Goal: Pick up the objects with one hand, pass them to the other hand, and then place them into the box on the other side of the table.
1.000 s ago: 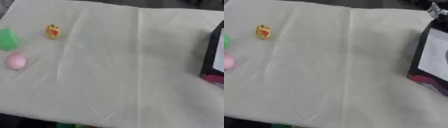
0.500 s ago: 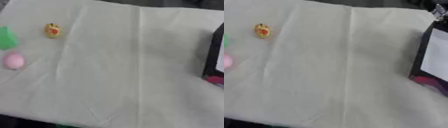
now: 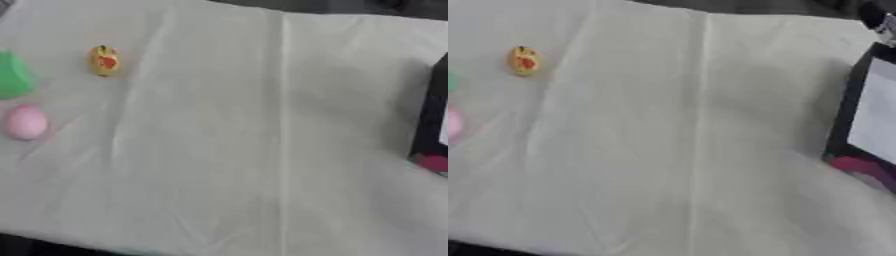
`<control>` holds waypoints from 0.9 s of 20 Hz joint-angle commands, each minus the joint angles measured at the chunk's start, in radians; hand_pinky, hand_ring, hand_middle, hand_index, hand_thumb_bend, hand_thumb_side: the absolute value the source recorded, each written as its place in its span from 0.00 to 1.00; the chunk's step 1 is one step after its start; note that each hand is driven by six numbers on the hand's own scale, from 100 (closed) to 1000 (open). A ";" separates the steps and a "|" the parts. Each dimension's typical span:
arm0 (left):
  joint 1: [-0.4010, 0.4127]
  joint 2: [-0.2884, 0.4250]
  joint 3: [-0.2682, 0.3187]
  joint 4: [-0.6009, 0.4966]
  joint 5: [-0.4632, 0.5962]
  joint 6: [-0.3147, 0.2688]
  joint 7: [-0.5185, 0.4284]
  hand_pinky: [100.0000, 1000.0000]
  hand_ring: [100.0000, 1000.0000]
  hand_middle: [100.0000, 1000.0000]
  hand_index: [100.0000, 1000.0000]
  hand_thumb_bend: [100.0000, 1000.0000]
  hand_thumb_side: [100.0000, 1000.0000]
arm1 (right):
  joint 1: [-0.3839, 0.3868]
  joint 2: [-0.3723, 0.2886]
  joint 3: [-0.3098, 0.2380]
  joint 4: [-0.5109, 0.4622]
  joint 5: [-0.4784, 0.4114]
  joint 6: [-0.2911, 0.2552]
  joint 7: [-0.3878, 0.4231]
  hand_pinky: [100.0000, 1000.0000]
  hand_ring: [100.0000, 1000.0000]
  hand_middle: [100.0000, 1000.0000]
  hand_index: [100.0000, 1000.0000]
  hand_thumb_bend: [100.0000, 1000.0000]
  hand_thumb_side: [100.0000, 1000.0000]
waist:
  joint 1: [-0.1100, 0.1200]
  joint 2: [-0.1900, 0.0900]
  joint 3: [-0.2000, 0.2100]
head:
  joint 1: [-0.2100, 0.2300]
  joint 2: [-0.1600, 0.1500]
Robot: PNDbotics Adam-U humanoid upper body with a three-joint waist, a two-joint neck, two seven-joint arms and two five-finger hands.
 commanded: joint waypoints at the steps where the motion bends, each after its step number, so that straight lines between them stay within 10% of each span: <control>1: -0.015 0.024 0.019 -0.003 0.027 0.001 0.026 0.99 0.89 0.77 0.87 0.61 0.16 | -0.017 -0.019 -0.004 -0.020 -0.010 -0.003 -0.002 0.78 0.58 0.63 0.77 0.80 0.24 | 0.005 -0.016 -0.002 | 0.008 -0.017; 18: -0.028 0.010 0.016 0.011 0.112 0.004 0.054 0.98 0.87 0.74 0.81 0.59 0.10 | -0.025 -0.016 0.001 -0.014 -0.024 -0.004 -0.001 0.78 0.58 0.63 0.77 0.80 0.23 | 0.006 -0.001 -0.017 | 0.033 -0.038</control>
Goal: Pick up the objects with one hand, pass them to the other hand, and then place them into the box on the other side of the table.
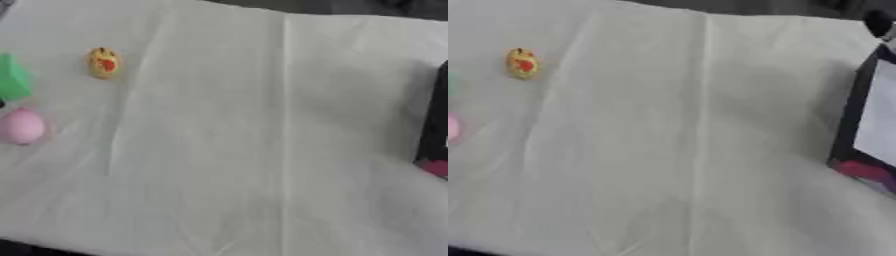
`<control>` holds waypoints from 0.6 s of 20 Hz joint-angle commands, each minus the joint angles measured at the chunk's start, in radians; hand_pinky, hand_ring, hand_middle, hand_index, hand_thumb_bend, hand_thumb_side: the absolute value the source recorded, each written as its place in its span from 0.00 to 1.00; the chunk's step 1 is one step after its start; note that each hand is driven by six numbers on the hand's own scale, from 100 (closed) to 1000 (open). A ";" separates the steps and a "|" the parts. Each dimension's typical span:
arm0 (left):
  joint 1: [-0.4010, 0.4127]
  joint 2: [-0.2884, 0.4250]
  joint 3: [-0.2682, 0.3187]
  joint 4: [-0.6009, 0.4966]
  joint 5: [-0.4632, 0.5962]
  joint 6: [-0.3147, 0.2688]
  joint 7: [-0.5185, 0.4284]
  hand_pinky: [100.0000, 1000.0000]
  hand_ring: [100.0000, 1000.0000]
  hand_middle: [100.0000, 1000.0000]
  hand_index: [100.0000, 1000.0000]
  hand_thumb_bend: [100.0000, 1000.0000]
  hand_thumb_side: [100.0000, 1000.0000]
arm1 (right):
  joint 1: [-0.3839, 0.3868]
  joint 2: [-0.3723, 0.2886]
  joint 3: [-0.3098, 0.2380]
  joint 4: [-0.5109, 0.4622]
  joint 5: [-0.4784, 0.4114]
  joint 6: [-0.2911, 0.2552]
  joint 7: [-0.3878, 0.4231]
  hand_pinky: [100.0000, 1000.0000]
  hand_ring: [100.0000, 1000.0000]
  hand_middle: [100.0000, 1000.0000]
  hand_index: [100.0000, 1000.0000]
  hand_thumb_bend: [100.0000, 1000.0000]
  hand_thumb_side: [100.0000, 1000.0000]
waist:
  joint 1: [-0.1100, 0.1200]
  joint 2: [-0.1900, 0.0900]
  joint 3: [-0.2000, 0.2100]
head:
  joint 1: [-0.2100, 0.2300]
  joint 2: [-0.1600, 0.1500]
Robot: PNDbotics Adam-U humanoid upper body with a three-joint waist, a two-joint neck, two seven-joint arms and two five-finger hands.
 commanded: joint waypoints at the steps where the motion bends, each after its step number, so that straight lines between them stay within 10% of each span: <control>1: -0.019 0.030 0.010 -0.005 0.010 0.000 -0.010 0.98 0.87 0.74 0.82 0.59 0.10 | -0.011 -0.021 -0.006 -0.014 -0.007 -0.004 -0.002 0.78 0.58 0.62 0.77 0.80 0.23 | 0.007 -0.020 0.000 | 0.023 -0.018; 12: -0.026 0.034 0.008 -0.021 0.003 -0.001 -0.014 0.98 0.87 0.74 0.83 0.58 0.10 | -0.008 -0.021 -0.006 -0.012 -0.008 -0.006 -0.004 0.78 0.58 0.62 0.77 0.80 0.23 | 0.007 -0.023 0.005 | 0.133 -0.033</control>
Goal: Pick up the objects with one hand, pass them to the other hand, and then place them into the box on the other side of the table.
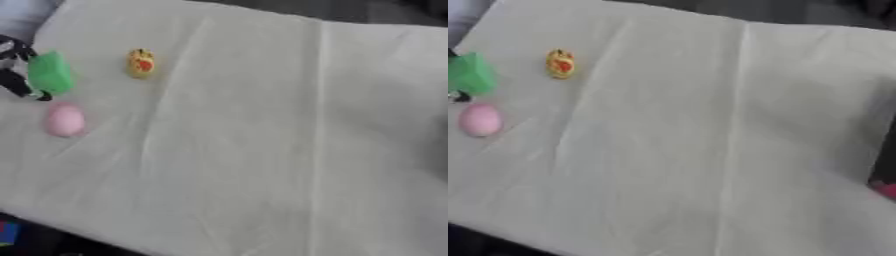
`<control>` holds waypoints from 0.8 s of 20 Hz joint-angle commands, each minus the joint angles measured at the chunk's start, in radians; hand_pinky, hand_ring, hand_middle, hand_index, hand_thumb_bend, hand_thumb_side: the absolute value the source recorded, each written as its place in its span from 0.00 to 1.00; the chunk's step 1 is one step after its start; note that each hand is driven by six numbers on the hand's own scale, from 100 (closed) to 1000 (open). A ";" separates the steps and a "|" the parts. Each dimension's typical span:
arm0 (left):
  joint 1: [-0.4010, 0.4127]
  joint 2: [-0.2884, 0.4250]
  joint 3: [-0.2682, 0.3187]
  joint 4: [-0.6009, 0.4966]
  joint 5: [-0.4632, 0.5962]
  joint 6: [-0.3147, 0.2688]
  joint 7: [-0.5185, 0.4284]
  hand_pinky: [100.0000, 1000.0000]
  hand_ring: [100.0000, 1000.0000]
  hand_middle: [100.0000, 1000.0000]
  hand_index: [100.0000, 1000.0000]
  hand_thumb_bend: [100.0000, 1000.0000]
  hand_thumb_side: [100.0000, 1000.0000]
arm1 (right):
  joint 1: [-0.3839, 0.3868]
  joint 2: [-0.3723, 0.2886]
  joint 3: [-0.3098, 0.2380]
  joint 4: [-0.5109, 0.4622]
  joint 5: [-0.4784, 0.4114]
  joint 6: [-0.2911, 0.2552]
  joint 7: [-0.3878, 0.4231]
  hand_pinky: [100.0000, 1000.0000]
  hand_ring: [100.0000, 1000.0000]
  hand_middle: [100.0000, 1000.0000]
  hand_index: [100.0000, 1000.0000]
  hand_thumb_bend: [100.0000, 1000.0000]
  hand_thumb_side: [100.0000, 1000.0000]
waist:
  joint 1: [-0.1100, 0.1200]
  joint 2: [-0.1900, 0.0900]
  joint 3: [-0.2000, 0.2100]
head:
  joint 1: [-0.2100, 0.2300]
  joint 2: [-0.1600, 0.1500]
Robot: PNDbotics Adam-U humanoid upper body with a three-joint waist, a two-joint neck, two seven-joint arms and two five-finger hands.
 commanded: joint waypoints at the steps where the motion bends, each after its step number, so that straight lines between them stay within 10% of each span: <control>1: -0.019 0.033 0.008 -0.019 -0.002 -0.004 0.007 0.97 0.86 0.73 0.83 0.57 0.09 | -0.010 -0.021 -0.006 -0.013 -0.004 -0.003 -0.001 0.78 0.58 0.62 0.77 0.80 0.23 | 0.007 -0.023 0.002 | 0.010 -0.016; 8: -0.022 0.027 0.001 -0.034 0.015 -0.022 0.042 0.95 0.81 0.66 0.73 0.49 0.06 | -0.009 -0.020 -0.007 -0.012 -0.004 -0.003 -0.003 0.78 0.58 0.63 0.77 0.80 0.23 | 0.005 -0.020 0.000 | -0.003 -0.016; 13: -0.020 0.025 -0.003 -0.033 0.022 -0.019 0.046 0.74 0.51 0.34 0.41 0.23 0.05 | -0.007 -0.019 -0.011 -0.014 -0.005 -0.005 -0.011 0.78 0.58 0.63 0.77 0.80 0.24 | 0.006 -0.020 -0.003 | -0.022 -0.011; 16: -0.019 0.031 -0.009 -0.070 0.014 -0.016 0.078 0.69 0.46 0.28 0.36 0.26 0.00 | -0.004 -0.020 -0.012 -0.015 -0.009 -0.008 -0.017 0.78 0.58 0.62 0.77 0.80 0.24 | 0.008 -0.023 -0.001 | -0.033 -0.006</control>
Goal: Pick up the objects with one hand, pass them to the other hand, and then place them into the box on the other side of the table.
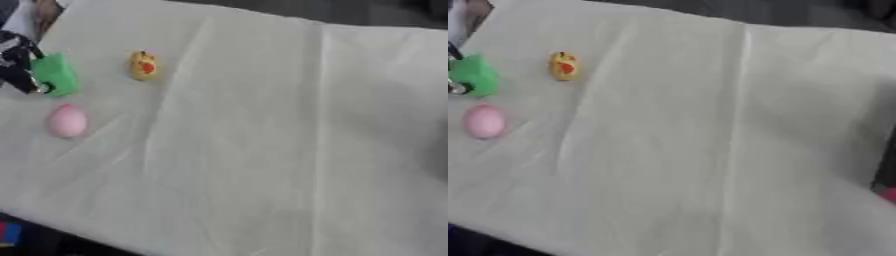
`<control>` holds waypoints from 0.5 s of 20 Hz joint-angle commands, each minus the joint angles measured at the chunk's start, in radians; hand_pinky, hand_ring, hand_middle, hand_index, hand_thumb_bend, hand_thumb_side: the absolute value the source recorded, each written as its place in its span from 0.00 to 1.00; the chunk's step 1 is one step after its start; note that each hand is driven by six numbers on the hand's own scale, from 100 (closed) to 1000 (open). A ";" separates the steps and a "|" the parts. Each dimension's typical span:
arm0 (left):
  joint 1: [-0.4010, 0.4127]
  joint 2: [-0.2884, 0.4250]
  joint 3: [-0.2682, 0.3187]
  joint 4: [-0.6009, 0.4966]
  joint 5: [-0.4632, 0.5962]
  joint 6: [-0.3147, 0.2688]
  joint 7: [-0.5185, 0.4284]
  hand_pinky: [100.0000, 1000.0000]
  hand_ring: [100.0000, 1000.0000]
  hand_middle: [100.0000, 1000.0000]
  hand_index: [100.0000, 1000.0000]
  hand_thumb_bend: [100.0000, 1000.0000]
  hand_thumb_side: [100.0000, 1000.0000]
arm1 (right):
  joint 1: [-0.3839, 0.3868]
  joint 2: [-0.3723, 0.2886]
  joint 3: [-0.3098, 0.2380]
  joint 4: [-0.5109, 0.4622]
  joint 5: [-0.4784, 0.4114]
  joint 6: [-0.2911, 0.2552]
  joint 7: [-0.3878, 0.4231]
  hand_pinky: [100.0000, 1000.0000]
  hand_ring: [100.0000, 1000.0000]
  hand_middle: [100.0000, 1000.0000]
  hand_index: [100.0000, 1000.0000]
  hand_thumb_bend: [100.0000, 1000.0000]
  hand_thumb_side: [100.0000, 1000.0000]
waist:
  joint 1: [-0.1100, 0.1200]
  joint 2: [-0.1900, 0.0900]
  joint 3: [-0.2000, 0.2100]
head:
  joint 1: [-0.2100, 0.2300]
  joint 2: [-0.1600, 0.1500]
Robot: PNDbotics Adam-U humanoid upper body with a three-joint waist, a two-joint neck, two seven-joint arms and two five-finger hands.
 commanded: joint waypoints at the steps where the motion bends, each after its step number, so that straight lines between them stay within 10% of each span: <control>1: -0.013 0.039 -0.003 -0.068 0.011 -0.002 0.035 0.69 0.46 0.27 0.36 0.26 0.00 | -0.007 -0.022 -0.011 -0.016 -0.007 -0.003 -0.007 0.78 0.58 0.62 0.77 0.80 0.25 | 0.008 -0.025 0.003 | -0.014 0.001; 10: 0.092 0.104 -0.056 -0.513 0.197 0.021 0.111 0.65 0.43 0.25 0.33 0.36 0.00 | -0.066 -0.041 0.020 -0.085 0.054 0.047 0.017 0.79 0.62 0.66 0.78 0.83 0.27 | 0.005 -0.051 0.020 | -0.105 0.041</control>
